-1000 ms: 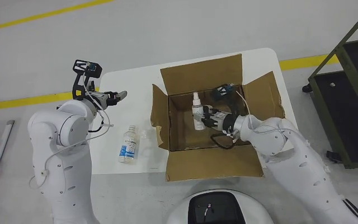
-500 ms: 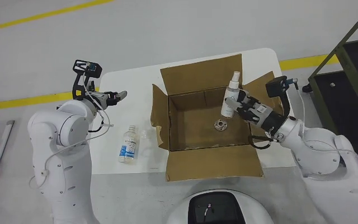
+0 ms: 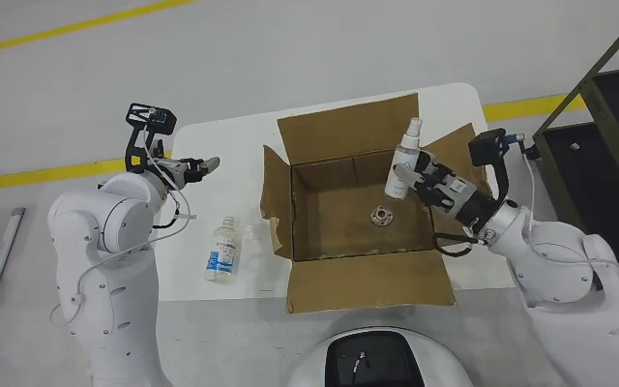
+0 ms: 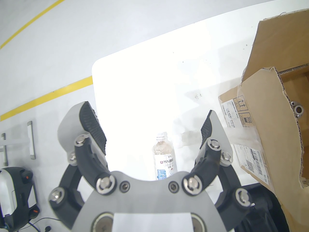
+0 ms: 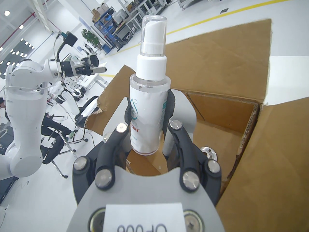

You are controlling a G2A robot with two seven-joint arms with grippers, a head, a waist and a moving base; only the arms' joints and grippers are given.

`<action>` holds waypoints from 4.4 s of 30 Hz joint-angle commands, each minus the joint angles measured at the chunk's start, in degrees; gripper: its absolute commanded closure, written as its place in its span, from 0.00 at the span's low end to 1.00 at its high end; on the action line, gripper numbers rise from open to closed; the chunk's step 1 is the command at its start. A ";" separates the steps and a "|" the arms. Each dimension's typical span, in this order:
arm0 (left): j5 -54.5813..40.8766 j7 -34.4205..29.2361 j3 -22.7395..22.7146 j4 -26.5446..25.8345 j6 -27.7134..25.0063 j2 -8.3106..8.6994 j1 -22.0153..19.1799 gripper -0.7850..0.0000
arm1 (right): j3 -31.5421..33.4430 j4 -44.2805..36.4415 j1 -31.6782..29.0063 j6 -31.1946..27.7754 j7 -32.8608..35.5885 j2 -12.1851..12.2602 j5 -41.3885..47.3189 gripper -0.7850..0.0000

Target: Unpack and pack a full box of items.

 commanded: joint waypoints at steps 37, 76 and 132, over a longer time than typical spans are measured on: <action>0.00 0.00 0.00 0.00 0.00 0.00 0.00 0.00 | 21.90 -9.37 -28.51 9.47 21.26 3.42 -18.86 1.00; 0.00 0.00 0.00 0.00 0.00 0.00 0.00 0.00 | 9.62 4.19 -15.82 15.03 21.25 4.30 -22.08 0.52; 0.00 0.00 0.00 0.00 0.00 0.00 0.00 0.00 | -22.75 4.90 14.51 4.17 31.12 6.79 -34.91 0.08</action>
